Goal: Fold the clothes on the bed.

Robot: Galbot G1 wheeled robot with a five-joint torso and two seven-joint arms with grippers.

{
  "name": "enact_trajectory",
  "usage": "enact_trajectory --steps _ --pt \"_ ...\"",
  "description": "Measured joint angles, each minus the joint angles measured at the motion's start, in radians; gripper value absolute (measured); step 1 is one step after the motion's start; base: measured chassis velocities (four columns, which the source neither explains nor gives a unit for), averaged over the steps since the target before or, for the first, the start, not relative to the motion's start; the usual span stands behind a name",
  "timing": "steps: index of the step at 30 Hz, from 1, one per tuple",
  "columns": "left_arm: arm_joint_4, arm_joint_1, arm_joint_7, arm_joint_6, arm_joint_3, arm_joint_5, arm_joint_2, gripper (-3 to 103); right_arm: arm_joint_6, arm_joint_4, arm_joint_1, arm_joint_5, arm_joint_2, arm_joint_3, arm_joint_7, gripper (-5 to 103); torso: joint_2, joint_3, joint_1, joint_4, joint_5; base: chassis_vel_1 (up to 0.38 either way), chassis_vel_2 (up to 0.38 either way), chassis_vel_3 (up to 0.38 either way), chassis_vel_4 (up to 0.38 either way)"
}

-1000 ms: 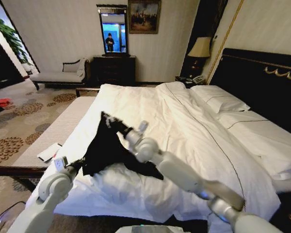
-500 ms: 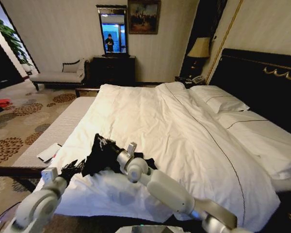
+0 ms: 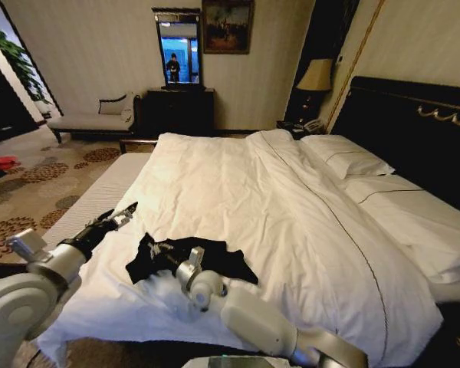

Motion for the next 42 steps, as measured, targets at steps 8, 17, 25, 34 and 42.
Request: enact_trajectory --steps 8,17,25,34,42 --pt "0.035 -0.005 -0.148 0.085 -0.012 -0.058 0.009 100 0.055 0.014 0.017 -0.041 0.016 -0.046 -0.04 24 0.0 0.0 0.0 0.0 0.0 0.0 0.0 0.0 0.0" --pt "0.043 -0.022 -0.249 0.122 -0.024 -0.212 0.013 100 0.147 0.106 0.041 -0.024 -0.102 0.008 -0.126 56 0.0 0.0 0.0 -0.0003 0.0002 0.0 0.0 0.0 0.0" --pt "0.075 -0.063 -0.276 0.128 0.017 -0.276 -0.028 100 0.153 0.176 -0.029 -0.029 -0.186 0.042 -0.137 83 0.0 0.0 0.0 -0.0004 0.0003 0.0 0.0 0.0 0.0" --pt "0.083 -0.063 -0.297 0.119 0.009 -0.287 -0.081 100 0.149 0.204 -0.06 -0.046 -0.225 0.016 -0.139 100 0.0 0.0 0.0 -0.0001 0.0004 0.0 0.0 0.0 0.0" --pt "0.073 -0.057 -0.343 0.115 -0.003 -0.313 -0.153 100 0.134 0.235 -0.092 -0.071 -0.242 -0.026 -0.142 100 0.0 0.0 0.0 -0.0004 0.0003 0.0 0.0 0.0 0.0"
